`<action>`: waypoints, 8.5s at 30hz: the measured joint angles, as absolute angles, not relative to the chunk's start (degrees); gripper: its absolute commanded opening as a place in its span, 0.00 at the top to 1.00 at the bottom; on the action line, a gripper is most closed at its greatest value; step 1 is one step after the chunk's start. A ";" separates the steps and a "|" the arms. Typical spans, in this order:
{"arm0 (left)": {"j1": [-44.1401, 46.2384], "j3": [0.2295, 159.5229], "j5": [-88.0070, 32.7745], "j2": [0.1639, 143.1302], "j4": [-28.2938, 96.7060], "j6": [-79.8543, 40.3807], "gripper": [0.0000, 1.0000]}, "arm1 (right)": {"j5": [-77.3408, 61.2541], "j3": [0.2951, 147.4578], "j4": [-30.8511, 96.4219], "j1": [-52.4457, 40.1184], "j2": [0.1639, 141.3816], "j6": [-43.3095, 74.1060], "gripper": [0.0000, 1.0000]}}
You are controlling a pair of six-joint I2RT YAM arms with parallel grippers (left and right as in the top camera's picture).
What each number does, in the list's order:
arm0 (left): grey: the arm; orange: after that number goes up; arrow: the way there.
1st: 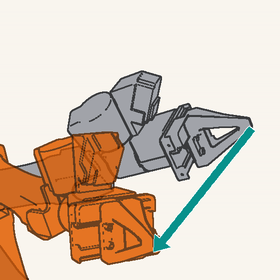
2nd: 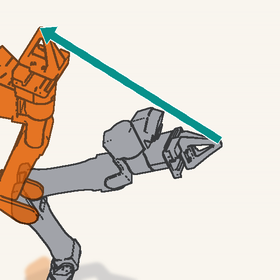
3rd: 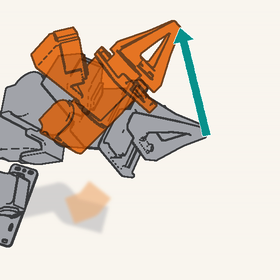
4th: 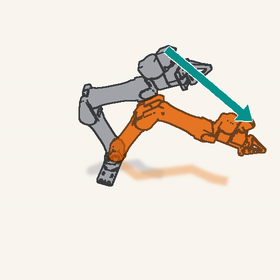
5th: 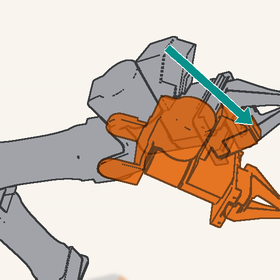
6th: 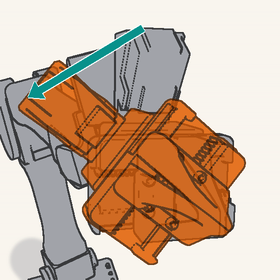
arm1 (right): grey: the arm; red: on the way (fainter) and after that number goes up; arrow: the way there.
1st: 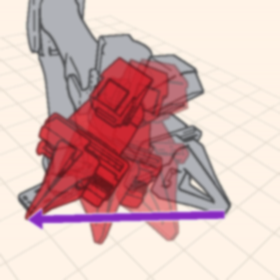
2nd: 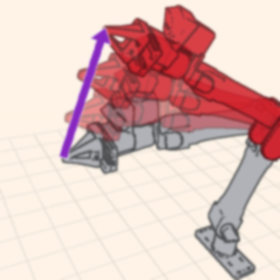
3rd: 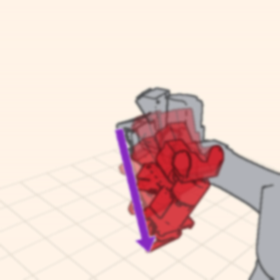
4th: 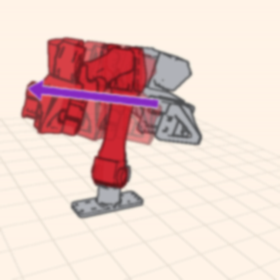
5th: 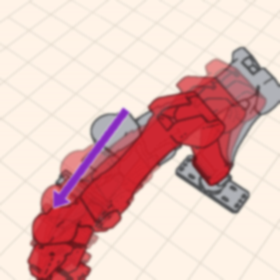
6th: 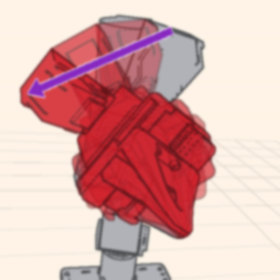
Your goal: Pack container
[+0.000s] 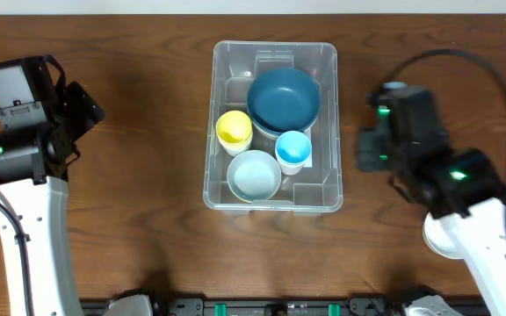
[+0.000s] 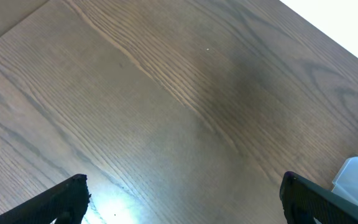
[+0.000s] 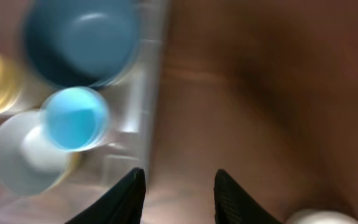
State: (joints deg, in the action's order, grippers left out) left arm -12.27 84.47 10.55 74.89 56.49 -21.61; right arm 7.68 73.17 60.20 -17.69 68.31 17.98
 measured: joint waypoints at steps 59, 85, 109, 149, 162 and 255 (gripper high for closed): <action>-12.27 84.47 10.55 74.89 56.49 -21.61 0.02 | 15.09 36.67 38.48 15.03 73.49 38.83 0.64; -12.27 84.47 10.55 74.89 56.51 -21.61 0.02 | 9.15 40.51 38.26 15.05 77.36 34.65 0.99; -12.27 84.47 10.55 74.89 56.49 -21.61 0.02 | -7.57 78.72 37.63 -28.62 77.80 -3.31 0.99; -12.27 84.47 10.55 74.89 56.49 -21.61 0.02 | -5.17 78.70 47.22 -53.01 91.50 -12.56 0.99; -12.27 84.47 10.55 74.89 56.49 -21.61 0.02 | -1.23 78.70 47.33 -53.01 91.50 -11.40 0.88; -12.27 84.47 10.57 74.89 56.49 -21.61 0.02 | 17.30 44.73 -5.50 -11.05 27.86 11.62 0.01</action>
State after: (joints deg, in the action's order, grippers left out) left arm -12.27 84.47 10.57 74.89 56.49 -21.61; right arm 17.30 44.73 -5.50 -11.05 27.86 11.62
